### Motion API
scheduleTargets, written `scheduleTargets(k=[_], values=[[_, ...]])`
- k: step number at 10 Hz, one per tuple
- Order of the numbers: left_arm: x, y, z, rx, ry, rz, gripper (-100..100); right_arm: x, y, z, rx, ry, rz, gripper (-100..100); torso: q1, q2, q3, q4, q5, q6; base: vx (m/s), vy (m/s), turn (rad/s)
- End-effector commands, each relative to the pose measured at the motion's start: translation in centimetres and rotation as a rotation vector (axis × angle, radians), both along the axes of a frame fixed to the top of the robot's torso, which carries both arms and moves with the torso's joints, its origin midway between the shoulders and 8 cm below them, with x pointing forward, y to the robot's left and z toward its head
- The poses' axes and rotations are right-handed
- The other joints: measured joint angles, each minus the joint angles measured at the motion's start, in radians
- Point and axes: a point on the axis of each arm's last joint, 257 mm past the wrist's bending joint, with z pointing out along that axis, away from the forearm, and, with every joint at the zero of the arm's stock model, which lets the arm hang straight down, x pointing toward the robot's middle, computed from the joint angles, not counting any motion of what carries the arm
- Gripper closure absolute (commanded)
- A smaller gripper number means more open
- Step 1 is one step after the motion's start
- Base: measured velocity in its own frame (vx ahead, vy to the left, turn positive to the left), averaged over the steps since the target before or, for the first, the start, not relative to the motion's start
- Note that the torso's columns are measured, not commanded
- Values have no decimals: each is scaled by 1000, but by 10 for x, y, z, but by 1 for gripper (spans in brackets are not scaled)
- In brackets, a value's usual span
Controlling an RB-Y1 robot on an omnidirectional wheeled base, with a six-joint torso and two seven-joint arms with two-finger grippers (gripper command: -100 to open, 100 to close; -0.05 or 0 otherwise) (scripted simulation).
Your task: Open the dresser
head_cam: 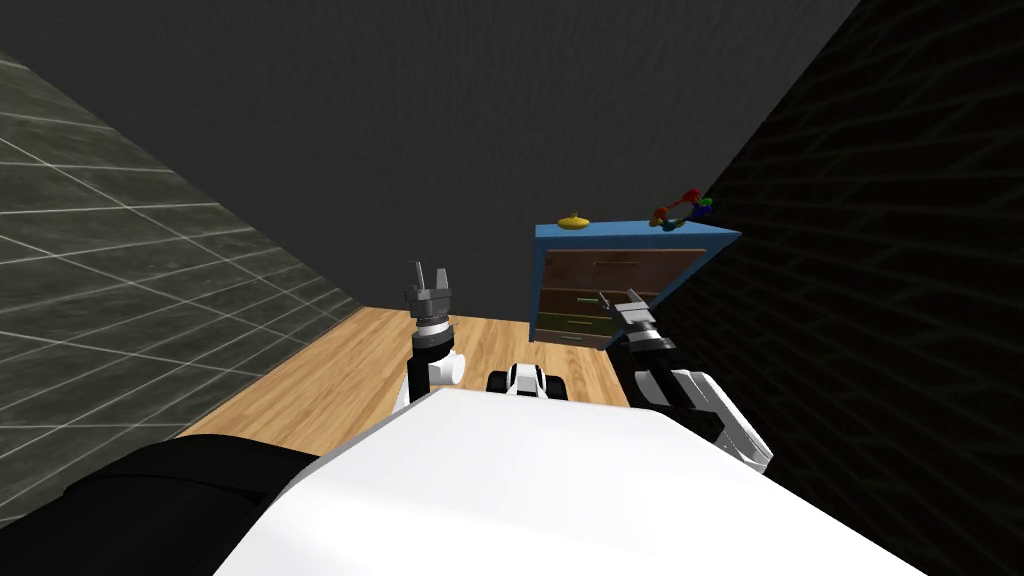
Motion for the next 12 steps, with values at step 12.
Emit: scheduleTargets(k=[12], values=[[0,0,0,0,0,0,0,30,-133,-44,-856,198,-381,-100,0,0,0,0,0,0,8,27,131]])
